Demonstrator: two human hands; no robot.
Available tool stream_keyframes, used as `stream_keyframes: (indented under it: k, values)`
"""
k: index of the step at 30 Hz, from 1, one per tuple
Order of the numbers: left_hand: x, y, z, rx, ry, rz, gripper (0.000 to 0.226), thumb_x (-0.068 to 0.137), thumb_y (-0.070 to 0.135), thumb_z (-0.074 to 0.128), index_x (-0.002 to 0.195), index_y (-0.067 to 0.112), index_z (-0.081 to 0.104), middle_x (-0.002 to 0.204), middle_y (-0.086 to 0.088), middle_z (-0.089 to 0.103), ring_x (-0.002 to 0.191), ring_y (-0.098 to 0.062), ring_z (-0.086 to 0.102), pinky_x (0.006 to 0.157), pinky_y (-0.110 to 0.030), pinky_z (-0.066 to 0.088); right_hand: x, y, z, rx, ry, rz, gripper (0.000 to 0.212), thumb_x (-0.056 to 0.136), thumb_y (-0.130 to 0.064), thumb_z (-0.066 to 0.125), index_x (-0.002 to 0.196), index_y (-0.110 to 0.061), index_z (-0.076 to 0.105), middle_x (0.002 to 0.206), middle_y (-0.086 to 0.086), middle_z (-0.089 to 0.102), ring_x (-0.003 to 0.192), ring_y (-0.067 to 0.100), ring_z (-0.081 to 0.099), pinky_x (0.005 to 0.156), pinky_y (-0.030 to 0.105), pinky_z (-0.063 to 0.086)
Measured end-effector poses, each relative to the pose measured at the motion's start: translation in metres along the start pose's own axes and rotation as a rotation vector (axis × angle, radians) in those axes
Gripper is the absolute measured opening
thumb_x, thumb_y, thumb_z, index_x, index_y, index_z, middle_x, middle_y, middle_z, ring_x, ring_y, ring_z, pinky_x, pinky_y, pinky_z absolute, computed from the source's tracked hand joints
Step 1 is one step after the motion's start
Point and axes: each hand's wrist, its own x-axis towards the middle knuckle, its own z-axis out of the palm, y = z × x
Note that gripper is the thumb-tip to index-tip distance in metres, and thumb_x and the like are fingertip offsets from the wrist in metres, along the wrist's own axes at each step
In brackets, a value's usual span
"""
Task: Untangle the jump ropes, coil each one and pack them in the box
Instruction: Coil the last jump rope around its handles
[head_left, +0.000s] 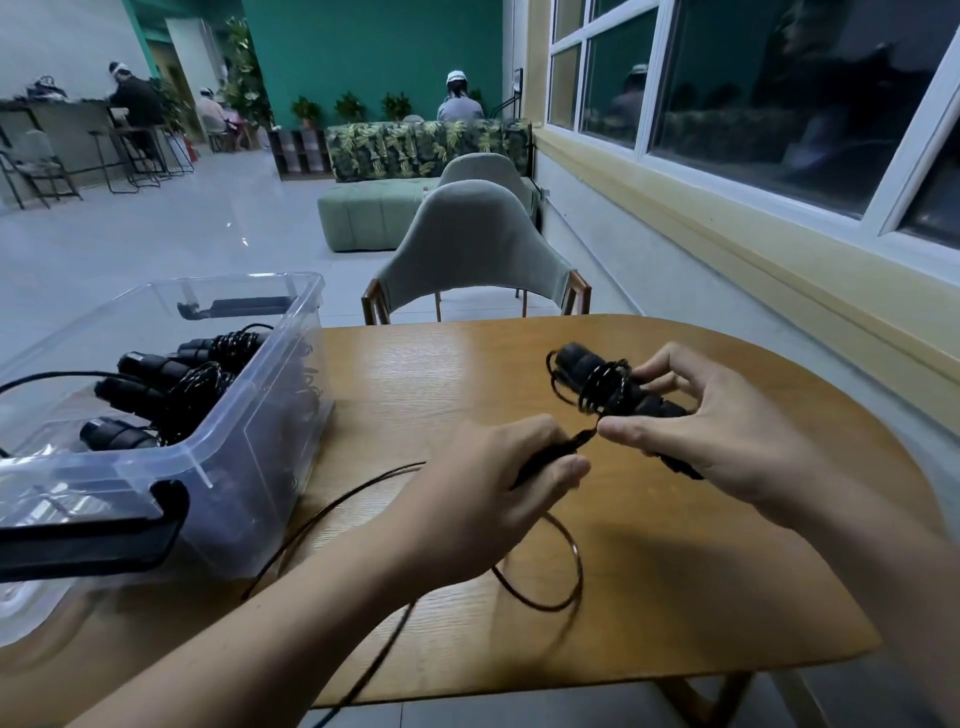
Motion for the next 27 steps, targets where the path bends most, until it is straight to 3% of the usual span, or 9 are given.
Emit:
stream_keyframes:
  k: [5,8,12,16,20,24,25,27]
  values:
    - [-0.001,-0.004,-0.008,-0.040,0.079,0.009,0.014,0.104,0.034,0.067,0.094,0.025,0.073,0.068,0.020,0.059,0.060,-0.003,0.054,0.056,-0.021,0.036,0.001,0.006,0.007,-0.041,-0.241,0.055,0.033,0.075,-0.050,0.089,0.101,-0.036,0.075,0.099,-0.005,0.077,0.082,0.026,0.077,0.073,0.040,0.064]
    - [-0.001,-0.006,-0.013,-0.118,0.083,-0.010,0.011,0.101,0.031,0.070,0.094,0.024,0.074,0.075,0.017,0.070,0.068,-0.003,0.065,0.059,-0.021,0.046,-0.003,0.004,0.009,-0.062,-0.424,0.070,0.022,0.082,-0.043,0.089,0.100,-0.036,0.078,0.096,-0.005,0.078,0.084,0.026,0.076,0.073,0.036,0.059]
    - [-0.002,-0.004,-0.017,-0.118,0.060,-0.013,0.010,0.098,0.038,0.074,0.091,0.031,0.073,0.076,0.011,0.070,0.066,-0.011,0.062,0.058,-0.034,0.049,-0.007,0.001,0.011,-0.062,-0.678,0.072,0.029,0.086,-0.041,0.089,0.111,-0.031,0.077,0.101,-0.003,0.076,0.084,0.022,0.072,0.072,0.042,0.050]
    - [-0.001,-0.008,-0.021,-0.129,0.049,-0.016,0.015,0.092,0.045,0.075,0.088,0.031,0.075,0.069,0.010,0.065,0.061,-0.003,0.052,0.057,-0.024,0.040,-0.013,-0.003,0.010,0.036,-0.834,0.034,0.047,0.088,-0.039,0.088,0.127,-0.017,0.074,0.113,0.013,0.074,0.089,0.027,0.067,0.077,0.052,0.045]
    - [0.003,-0.014,-0.020,-0.136,0.015,-0.028,0.025,0.094,0.054,0.067,0.090,0.031,0.075,0.065,0.002,0.060,0.057,-0.005,0.046,0.055,-0.029,0.037,-0.015,-0.011,0.001,0.129,-0.880,-0.021,0.040,0.090,-0.032,0.084,0.122,-0.009,0.075,0.095,0.004,0.074,0.078,0.021,0.064,0.062,0.036,0.041]
    - [0.005,-0.023,-0.016,-0.177,-0.056,-0.087,0.032,0.100,0.052,0.062,0.095,0.023,0.073,0.079,-0.013,0.066,0.073,-0.033,0.061,0.068,-0.048,0.052,-0.014,-0.013,-0.007,0.272,-0.847,-0.089,0.076,0.084,-0.063,0.082,0.119,0.003,0.068,0.085,0.023,0.069,0.059,0.021,0.049,0.052,0.027,0.037]
    - [0.005,-0.025,-0.015,-0.216,-0.061,-0.098,0.025,0.097,0.043,0.063,0.090,0.021,0.070,0.078,-0.009,0.067,0.073,-0.031,0.063,0.071,-0.052,0.053,-0.013,-0.012,-0.008,0.322,-0.814,-0.100,0.079,0.086,-0.064,0.079,0.121,0.006,0.065,0.085,0.027,0.068,0.057,0.021,0.048,0.052,0.025,0.038]
    - [0.003,-0.022,-0.013,-0.196,-0.046,-0.125,0.019,0.090,0.024,0.058,0.072,0.030,0.061,0.064,0.016,0.061,0.060,0.001,0.055,0.058,-0.029,0.048,-0.009,-0.008,-0.007,0.419,-0.734,-0.113,0.072,0.094,-0.054,0.071,0.126,0.010,0.060,0.093,0.040,0.064,0.060,0.029,0.049,0.050,0.023,0.041]
